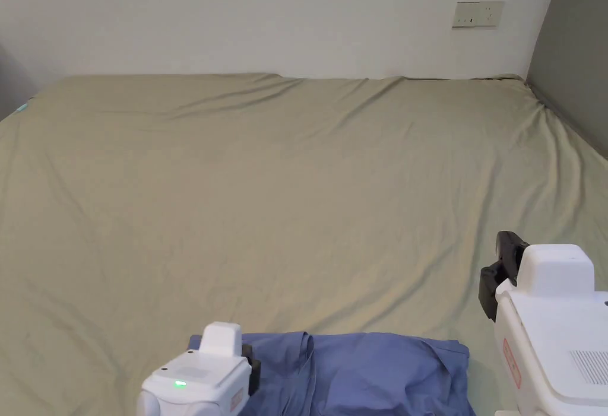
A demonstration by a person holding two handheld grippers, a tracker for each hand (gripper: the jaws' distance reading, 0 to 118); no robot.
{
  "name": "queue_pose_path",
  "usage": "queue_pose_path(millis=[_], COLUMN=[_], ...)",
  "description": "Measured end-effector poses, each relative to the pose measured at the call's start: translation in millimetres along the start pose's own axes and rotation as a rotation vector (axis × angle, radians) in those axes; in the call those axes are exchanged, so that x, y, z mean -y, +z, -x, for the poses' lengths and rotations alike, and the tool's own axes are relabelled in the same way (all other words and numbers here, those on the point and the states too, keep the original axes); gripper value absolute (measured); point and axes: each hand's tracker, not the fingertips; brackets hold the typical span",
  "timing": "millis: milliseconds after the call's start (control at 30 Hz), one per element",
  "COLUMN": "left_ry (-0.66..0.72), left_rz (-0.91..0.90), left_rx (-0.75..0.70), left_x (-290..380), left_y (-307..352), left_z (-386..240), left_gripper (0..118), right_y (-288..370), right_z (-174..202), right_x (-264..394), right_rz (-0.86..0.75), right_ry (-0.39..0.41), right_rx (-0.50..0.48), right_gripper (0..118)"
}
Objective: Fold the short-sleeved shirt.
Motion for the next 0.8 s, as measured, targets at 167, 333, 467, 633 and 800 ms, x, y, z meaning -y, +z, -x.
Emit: queue_pose_path(millis=[167,333,467,633,800], left_ry=[-0.053,-0.092,-0.047,0.099,0.274], left_rz=[0.087,0.082,0.118,0.077,0.041], left_rx=[0.084,0.055,0.110,0.185,0.295], left_x=[14.1,20.4,12.0,-8.7,-33.6], left_y=[-28.0,-44.7,-49.1,-21.4,16.6], left_z=[-41.9,-74.1,-66.9,-34.1,32.0], left_gripper=[0,0,0,0,0], right_y=[-3.6,-4.9,-5.3,-2.6,0.1], right_z=[-8.9,-16.0,-18.0,-18.2,-13.7], right_x=[3.3,7.1,8.7,5.9,0.8], right_rz=[0.016,0.033,0.044,0.035,0.020], right_ry=[-0.001,0.001,-0.005,-0.010,-0.007], right_rx=[0.014,0.030,0.035,0.037,0.027], right_gripper=[2,2,2,2,2])
